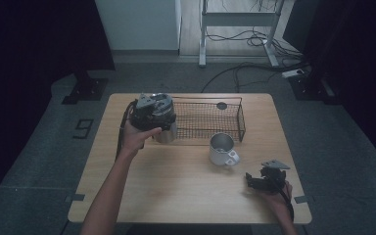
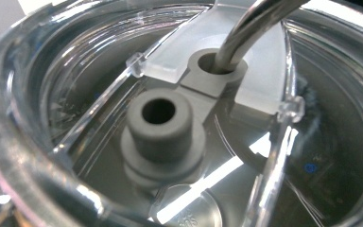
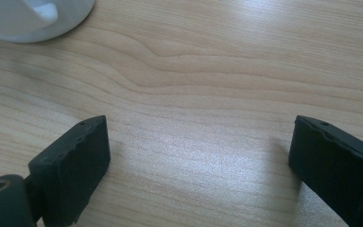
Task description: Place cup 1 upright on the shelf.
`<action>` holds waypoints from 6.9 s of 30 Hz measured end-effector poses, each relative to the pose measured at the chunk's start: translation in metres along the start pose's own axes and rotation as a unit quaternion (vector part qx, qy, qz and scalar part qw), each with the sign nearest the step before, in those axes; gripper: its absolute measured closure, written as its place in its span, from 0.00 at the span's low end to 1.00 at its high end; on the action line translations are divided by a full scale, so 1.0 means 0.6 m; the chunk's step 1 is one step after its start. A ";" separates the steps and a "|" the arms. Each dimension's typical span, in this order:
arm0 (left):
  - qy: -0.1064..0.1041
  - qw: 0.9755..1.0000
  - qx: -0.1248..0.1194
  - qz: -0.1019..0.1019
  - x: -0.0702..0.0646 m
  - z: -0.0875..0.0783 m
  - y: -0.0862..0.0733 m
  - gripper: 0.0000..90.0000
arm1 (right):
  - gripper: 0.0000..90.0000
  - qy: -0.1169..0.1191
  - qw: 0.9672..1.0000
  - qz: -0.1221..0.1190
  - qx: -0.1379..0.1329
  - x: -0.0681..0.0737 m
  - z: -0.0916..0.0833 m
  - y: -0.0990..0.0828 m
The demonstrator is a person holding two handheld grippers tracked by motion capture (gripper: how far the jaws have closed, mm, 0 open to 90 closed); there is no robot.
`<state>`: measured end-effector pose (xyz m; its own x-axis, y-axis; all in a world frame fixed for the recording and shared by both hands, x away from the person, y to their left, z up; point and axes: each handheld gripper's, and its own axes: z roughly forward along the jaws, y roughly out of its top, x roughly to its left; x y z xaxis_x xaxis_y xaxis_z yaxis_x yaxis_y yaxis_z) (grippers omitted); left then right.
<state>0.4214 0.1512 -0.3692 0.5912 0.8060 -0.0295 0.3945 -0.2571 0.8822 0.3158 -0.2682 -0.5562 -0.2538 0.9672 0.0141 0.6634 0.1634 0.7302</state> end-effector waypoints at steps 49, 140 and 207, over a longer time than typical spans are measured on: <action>0.003 1.000 0.007 -0.008 -0.003 0.064 0.023 0.04 | 0.07 0.000 1.000 0.000 0.000 0.000 0.000 0.000; 0.017 0.998 0.049 -0.026 0.034 0.205 0.057 0.04 | 0.10 -0.005 1.000 0.004 -0.004 -0.001 -0.001 -0.001; 0.053 0.994 0.085 -0.037 0.034 0.267 -0.027 0.04 | 0.10 -0.005 1.000 0.005 -0.003 -0.001 -0.001 -0.001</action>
<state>0.5399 0.0864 -0.4594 0.4826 0.8752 -0.0340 0.5529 -0.2744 0.7867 0.3151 -0.2688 -0.5559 -0.2400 0.9707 0.0139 0.6613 0.1530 0.7343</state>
